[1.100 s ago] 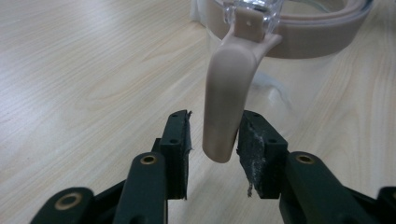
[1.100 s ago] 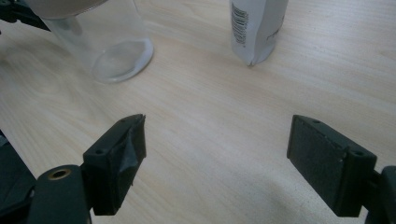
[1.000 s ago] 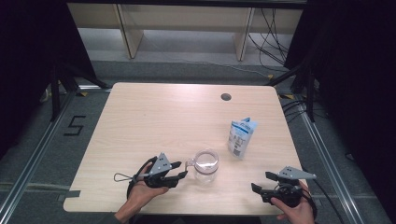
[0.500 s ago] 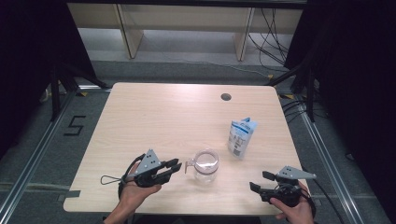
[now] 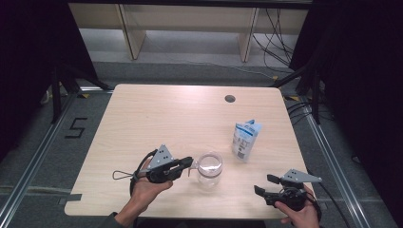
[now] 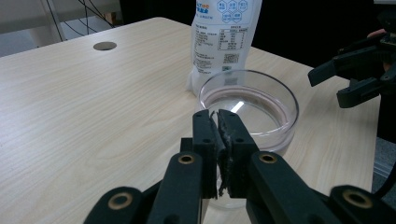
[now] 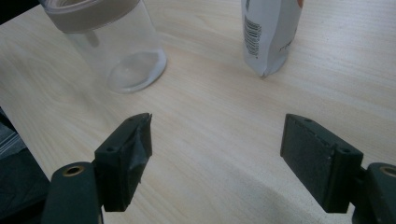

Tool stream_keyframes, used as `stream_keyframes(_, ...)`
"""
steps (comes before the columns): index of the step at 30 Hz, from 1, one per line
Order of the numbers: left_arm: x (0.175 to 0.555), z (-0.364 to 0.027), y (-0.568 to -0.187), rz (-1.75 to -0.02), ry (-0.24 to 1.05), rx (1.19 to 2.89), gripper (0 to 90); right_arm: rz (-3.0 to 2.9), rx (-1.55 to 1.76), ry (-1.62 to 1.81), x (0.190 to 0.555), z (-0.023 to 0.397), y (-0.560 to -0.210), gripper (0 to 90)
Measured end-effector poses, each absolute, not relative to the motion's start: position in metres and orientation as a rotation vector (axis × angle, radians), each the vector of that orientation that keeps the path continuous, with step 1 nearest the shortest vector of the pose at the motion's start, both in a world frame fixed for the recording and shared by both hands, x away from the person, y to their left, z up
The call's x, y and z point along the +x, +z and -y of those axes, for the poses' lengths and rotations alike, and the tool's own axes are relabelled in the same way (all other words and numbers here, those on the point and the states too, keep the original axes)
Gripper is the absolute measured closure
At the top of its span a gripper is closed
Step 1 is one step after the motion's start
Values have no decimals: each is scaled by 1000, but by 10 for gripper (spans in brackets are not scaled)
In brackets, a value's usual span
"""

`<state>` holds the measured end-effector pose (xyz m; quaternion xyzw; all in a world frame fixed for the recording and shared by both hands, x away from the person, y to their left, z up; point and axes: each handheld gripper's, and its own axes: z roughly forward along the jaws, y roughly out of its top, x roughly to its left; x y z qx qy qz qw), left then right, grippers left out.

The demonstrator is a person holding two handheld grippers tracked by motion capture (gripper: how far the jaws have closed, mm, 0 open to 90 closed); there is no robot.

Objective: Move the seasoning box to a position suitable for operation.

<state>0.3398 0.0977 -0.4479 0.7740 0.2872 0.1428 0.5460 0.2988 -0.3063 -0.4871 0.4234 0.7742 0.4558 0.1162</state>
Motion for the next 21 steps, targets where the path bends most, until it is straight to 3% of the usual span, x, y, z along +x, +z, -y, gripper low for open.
stream_keyframes(21,346,-93,-451,-678,339,1850,869,-2284,1232,1315,299,305,-487,260)
